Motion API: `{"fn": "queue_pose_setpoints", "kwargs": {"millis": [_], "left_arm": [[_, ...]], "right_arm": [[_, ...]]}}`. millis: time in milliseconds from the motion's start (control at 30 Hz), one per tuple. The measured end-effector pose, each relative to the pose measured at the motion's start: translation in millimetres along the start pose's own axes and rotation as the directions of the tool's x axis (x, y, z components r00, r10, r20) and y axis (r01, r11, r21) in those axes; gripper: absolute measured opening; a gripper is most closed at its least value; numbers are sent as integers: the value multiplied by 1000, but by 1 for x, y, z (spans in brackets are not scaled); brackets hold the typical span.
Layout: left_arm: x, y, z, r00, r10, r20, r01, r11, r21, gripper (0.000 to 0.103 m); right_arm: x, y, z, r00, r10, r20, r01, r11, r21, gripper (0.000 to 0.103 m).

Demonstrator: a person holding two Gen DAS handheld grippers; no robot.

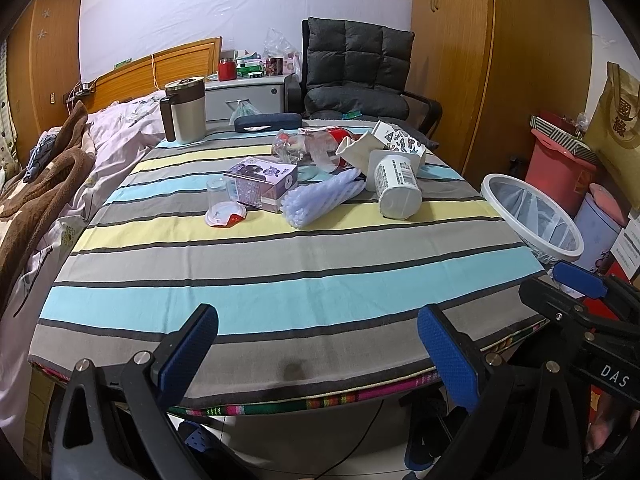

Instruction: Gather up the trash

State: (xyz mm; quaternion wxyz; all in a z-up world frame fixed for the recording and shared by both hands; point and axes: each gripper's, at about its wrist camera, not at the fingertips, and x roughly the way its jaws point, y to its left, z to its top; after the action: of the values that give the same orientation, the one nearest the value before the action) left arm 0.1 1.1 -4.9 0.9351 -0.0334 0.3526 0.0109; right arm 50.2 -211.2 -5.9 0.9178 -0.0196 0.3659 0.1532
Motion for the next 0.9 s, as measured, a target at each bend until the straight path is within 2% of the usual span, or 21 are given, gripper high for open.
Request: {"fn": "queue_pose_setpoints", "kwargs": {"millis": [900], "left_arm": [[0,1,0,1000,-1,-4,1,1000,-1,101]], "right_arm": [[1,0,0,1000,-1,-3,1,1000,0,69]]}}
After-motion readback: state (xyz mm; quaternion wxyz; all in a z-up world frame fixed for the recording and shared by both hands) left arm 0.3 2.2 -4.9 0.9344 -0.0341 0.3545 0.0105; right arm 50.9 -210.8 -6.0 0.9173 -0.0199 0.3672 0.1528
